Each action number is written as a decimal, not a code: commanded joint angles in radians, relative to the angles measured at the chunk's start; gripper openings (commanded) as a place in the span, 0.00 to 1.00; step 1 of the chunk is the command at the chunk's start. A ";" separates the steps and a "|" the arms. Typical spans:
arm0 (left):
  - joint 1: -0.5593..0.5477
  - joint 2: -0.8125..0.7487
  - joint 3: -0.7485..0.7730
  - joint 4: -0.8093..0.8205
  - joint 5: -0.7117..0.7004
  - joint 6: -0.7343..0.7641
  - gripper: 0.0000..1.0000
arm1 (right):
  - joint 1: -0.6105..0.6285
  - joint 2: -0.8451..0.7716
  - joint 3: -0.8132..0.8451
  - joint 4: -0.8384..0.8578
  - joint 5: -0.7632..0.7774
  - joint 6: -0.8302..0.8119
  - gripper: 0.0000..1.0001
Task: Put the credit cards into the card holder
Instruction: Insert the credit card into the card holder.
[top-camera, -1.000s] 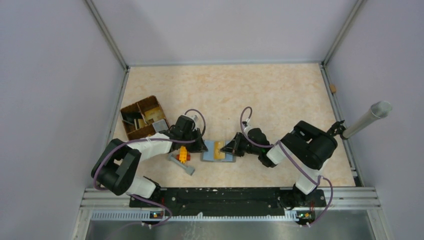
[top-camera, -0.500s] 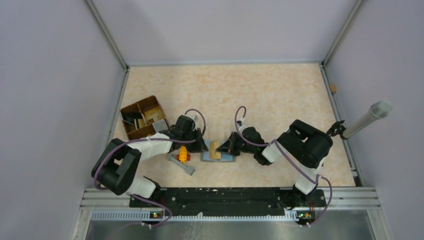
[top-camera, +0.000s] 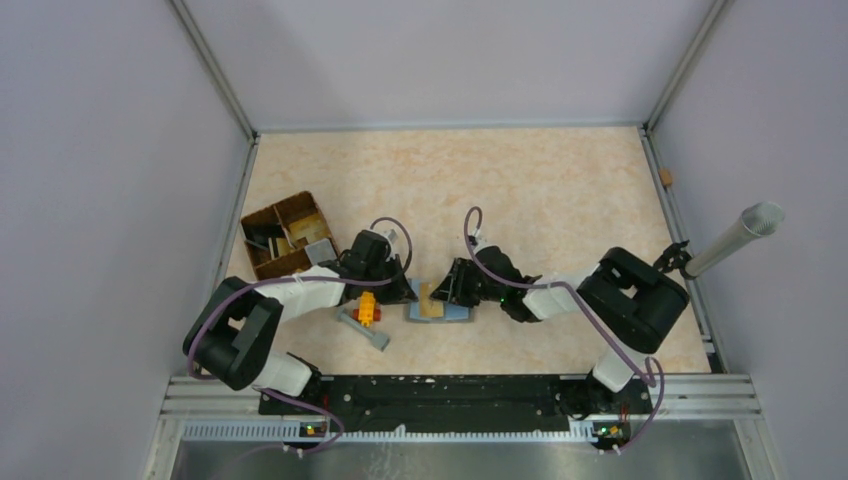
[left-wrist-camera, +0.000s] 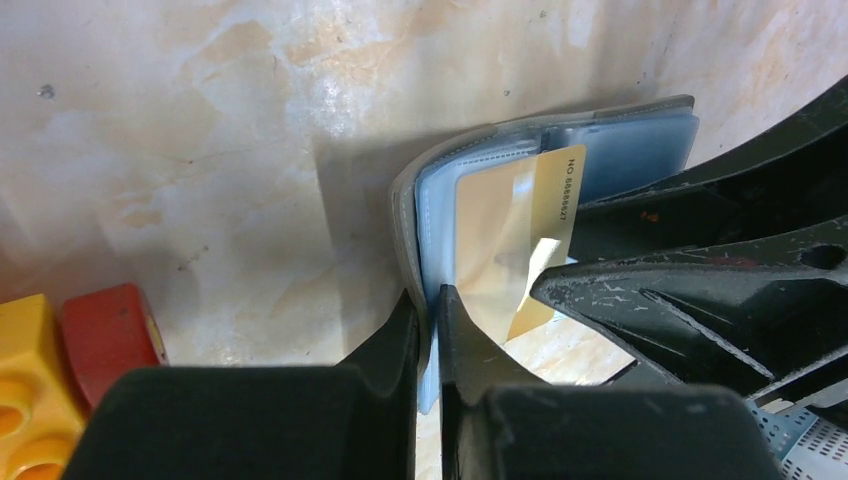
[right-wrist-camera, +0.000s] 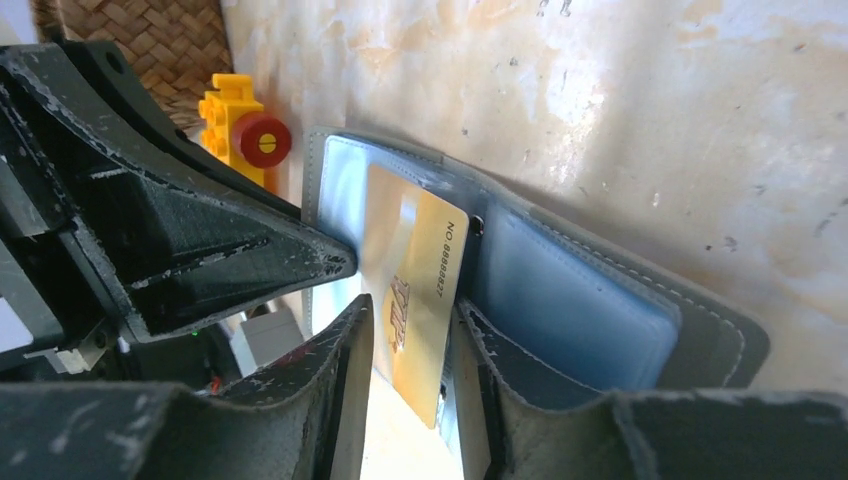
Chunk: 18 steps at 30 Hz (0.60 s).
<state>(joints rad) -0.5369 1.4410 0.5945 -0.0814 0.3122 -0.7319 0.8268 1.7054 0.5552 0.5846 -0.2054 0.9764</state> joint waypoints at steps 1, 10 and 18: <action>-0.007 0.018 -0.019 -0.004 -0.018 0.006 0.04 | 0.020 -0.072 0.055 -0.311 0.172 -0.137 0.35; -0.007 0.016 -0.027 0.018 -0.003 -0.002 0.07 | 0.040 -0.051 0.095 -0.331 0.152 -0.159 0.33; -0.006 0.003 -0.041 0.041 0.016 -0.026 0.28 | 0.074 -0.005 0.143 -0.288 0.104 -0.129 0.25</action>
<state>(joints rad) -0.5373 1.4425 0.5728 -0.0513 0.3283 -0.7506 0.8677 1.6695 0.6678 0.3313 -0.0799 0.8562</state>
